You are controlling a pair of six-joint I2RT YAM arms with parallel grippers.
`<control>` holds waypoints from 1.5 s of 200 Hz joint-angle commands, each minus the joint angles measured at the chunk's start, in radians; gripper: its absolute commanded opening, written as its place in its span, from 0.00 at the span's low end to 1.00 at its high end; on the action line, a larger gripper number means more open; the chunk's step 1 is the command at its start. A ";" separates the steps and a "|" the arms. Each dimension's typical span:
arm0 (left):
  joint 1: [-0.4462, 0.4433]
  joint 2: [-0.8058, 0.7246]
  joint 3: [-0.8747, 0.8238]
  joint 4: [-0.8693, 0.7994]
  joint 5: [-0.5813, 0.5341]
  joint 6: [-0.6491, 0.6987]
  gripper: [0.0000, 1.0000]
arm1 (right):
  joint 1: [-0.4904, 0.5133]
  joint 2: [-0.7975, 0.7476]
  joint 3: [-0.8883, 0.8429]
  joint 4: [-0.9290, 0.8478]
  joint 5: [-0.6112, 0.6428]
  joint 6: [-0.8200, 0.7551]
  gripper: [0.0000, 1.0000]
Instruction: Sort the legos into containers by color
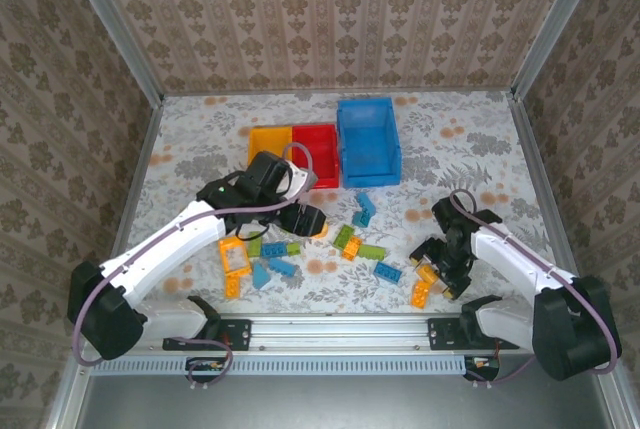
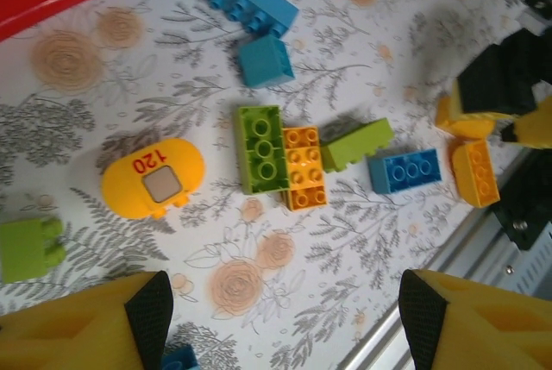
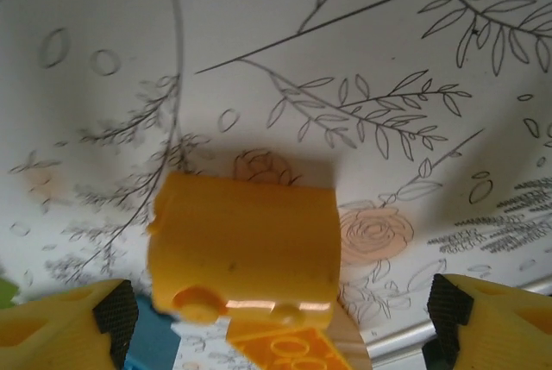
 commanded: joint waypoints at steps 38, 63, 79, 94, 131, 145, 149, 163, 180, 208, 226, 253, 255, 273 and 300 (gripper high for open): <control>-0.042 -0.023 -0.025 0.044 0.048 -0.007 0.73 | -0.004 0.002 -0.043 0.151 0.020 0.078 0.73; -0.051 -0.017 -0.015 0.055 0.047 -0.012 0.72 | -0.003 -0.003 -0.046 0.169 0.043 0.069 0.57; -0.051 -0.016 -0.005 0.064 0.034 -0.025 0.72 | -0.003 -0.015 -0.018 0.166 0.073 0.040 0.47; -0.051 -0.017 0.015 0.073 0.005 -0.049 0.72 | -0.002 -0.019 0.033 0.156 0.100 -0.004 0.42; -0.051 -0.006 0.089 0.127 -0.086 -0.107 0.72 | 0.045 0.064 0.234 0.193 0.128 -0.138 0.37; -0.051 0.011 0.116 0.159 -0.119 -0.122 0.72 | 0.082 0.133 0.323 0.228 0.134 -0.177 0.37; -0.051 0.019 0.125 0.169 -0.128 -0.126 0.72 | 0.094 0.157 0.354 0.239 0.134 -0.191 0.37; -0.051 0.054 0.164 0.173 -0.163 -0.135 0.72 | 0.136 0.261 0.476 0.254 0.154 -0.238 0.37; -0.051 0.099 0.211 0.162 -0.207 -0.141 0.72 | 0.176 0.392 0.640 0.246 0.186 -0.292 0.37; -0.051 0.148 0.255 0.148 -0.280 -0.163 0.72 | 0.182 0.562 0.815 0.247 0.230 -0.337 0.37; -0.050 0.167 0.256 0.155 -0.303 -0.181 0.72 | 0.179 0.646 0.901 0.252 0.253 -0.384 0.37; -0.049 0.180 0.240 0.149 -0.317 -0.206 0.72 | 0.167 0.753 1.001 0.262 0.249 -0.425 0.38; -0.050 0.181 0.237 0.149 -0.318 -0.209 0.72 | 0.167 0.763 1.006 0.261 0.248 -0.427 0.38; -0.048 0.174 0.216 0.150 -0.332 -0.234 0.72 | 0.164 0.824 1.060 0.234 0.245 -0.446 0.39; -0.038 0.157 0.189 0.150 -0.353 -0.271 0.73 | 0.162 0.876 1.093 0.202 0.249 -0.457 0.50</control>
